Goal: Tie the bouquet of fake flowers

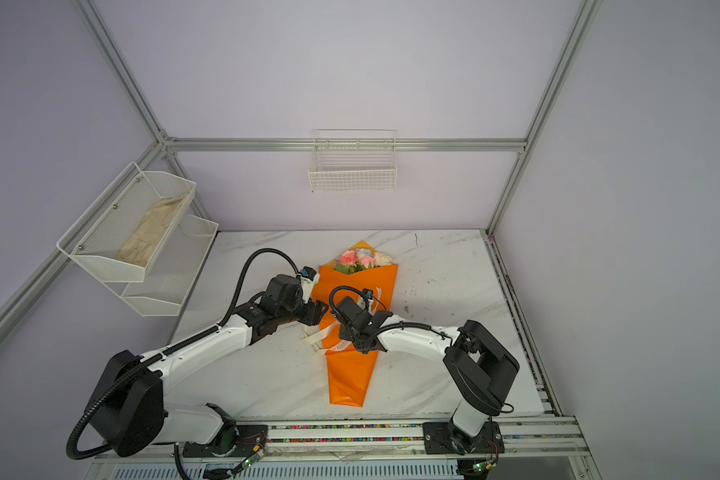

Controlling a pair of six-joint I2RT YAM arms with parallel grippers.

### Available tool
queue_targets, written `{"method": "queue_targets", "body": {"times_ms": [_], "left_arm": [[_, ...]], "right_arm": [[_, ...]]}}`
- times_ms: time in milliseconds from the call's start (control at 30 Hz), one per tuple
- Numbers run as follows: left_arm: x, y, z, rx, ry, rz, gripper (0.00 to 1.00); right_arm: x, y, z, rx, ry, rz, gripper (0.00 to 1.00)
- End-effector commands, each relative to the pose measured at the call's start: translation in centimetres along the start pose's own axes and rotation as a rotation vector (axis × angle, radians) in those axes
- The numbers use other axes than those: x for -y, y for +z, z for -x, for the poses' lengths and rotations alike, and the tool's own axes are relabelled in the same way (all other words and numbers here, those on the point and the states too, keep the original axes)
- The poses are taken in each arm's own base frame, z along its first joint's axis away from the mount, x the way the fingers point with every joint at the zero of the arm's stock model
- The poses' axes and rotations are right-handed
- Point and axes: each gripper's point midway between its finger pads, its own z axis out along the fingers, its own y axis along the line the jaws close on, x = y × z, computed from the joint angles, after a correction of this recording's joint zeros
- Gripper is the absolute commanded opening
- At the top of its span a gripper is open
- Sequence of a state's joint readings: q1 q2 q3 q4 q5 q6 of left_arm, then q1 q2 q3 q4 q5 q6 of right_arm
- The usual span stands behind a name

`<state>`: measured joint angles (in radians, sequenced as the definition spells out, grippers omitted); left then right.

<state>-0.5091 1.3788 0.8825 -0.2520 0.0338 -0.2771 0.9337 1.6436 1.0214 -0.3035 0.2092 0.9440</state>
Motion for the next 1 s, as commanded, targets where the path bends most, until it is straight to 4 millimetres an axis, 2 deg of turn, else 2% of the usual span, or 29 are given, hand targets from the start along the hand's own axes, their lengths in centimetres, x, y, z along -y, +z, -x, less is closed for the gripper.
{"method": "queue_targets", "body": {"times_ms": [0, 33, 100, 133, 233, 333, 467, 567, 633, 767, 967], "left_arm": [[-4.0, 0.3, -1.7, -0.034, -0.205, 0.093, 0.66], [-4.7, 0.5, -2.0, -0.046, -0.232, 0.095, 0.67], [-6.0, 0.7, -2.2, -0.057, -0.28, 0.118, 0.68], [-6.9, 1.5, -3.1, -0.097, -0.31, 0.138, 0.69], [-8.1, 2.1, -3.4, -0.129, -0.369, 0.148, 0.7], [-8.5, 2.9, -3.5, -0.143, -0.413, 0.115, 0.72], [-8.8, 3.9, -3.5, -0.176, -0.442, 0.092, 0.75], [-8.9, 4.8, -3.3, -0.189, -0.462, 0.091, 0.77], [-8.3, 5.6, -3.0, -0.204, -0.468, 0.05, 0.77], [-7.7, 6.8, -3.3, -0.244, -0.48, 0.009, 0.77], [-7.8, 6.8, -3.7, -0.252, -0.479, 0.011, 0.77]], "right_arm": [[0.5, -0.2, -1.2, -0.039, 0.023, -0.001, 0.1], [0.3, 0.2, -1.5, -0.058, 0.019, -0.006, 0.18], [0.4, 0.8, -1.3, -0.06, 0.005, -0.055, 0.26], [0.2, 1.1, -1.2, -0.061, -0.008, -0.067, 0.31], [-0.1, 2.4, -1.7, -0.085, -0.011, -0.078, 0.44], [-0.2, 3.4, -1.9, -0.097, -0.032, -0.107, 0.48], [1.4, 4.6, -2.7, -0.124, -0.069, -0.202, 0.48], [2.4, 5.2, -3.6, -0.136, -0.085, -0.235, 0.45], [2.6, 5.4, -3.7, -0.136, -0.087, -0.238, 0.41], [2.3, 5.5, -3.7, -0.132, -0.079, -0.213, 0.24], [2.0, 5.0, -3.3, -0.112, -0.067, -0.189, 0.03]]}}
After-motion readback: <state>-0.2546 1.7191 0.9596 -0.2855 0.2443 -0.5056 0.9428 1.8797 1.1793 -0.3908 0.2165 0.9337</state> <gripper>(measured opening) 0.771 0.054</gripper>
